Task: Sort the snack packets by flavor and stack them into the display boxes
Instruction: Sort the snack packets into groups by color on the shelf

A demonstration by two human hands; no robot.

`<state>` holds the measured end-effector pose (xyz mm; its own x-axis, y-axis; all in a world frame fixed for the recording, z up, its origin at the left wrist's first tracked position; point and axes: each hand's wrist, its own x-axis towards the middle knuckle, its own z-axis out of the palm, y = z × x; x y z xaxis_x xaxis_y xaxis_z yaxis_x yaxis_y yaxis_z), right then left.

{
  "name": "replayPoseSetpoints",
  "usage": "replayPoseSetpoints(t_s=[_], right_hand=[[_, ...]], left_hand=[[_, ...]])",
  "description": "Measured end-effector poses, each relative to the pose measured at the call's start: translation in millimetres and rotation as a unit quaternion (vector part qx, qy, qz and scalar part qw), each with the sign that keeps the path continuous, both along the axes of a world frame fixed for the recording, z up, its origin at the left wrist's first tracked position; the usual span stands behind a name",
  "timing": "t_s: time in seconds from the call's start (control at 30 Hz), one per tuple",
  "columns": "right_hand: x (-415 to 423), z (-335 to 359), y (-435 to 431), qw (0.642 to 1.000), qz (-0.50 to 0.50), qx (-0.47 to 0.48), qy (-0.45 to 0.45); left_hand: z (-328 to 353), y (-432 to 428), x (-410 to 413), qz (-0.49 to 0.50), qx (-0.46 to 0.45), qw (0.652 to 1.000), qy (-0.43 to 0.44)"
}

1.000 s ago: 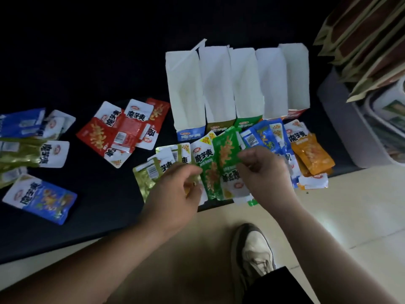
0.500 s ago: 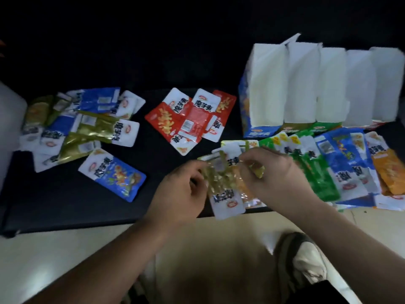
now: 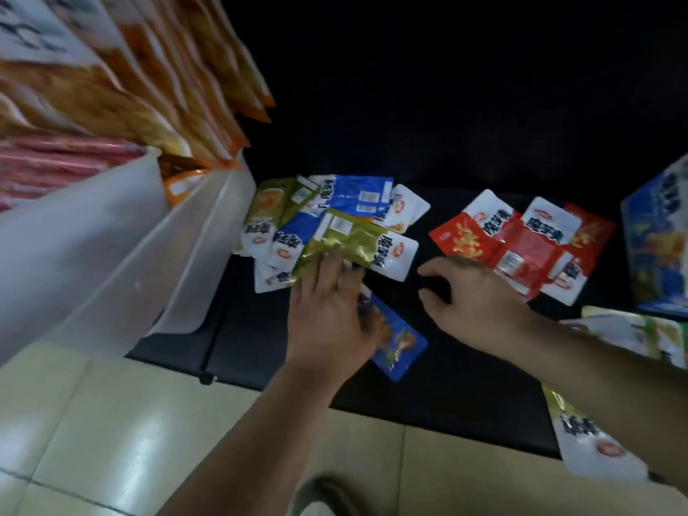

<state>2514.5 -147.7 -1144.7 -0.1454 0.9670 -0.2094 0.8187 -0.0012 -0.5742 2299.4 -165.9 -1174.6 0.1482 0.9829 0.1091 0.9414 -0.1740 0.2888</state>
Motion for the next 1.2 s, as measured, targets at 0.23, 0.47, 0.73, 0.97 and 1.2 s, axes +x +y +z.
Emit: replayPoseSetpoints(t_s=[0.23,0.47,0.73,0.97,1.2], right_hand=[[-8.0,0.0,-2.0,0.997,0.020,0.022,-0.067],[-12.7,14.1,0.6,0.999,-0.008,-0.042,-0.030],[-6.1,10.3,-3.5,0.995,0.042,-0.081,-0.032],[-9.5,9.1,-3.8,0.993,0.041,-0.100,-0.043],[-32.4,2.5,-14.9,0.973,0.146,-0.081,-0.161]], left_hand=[[19.4,97.8,-26.8,0.017,-0.164,0.982,0.098],[4.5,86.2,-19.7,0.023,-0.229,0.968,0.100],[6.0,27.9,-26.5,0.007,-0.207,0.973,0.101],[30.7,81.6,-16.9,-0.028,-0.083,0.991,0.100],[31.7,108.9,-4.7,-0.044,-0.142,0.973,0.176]])
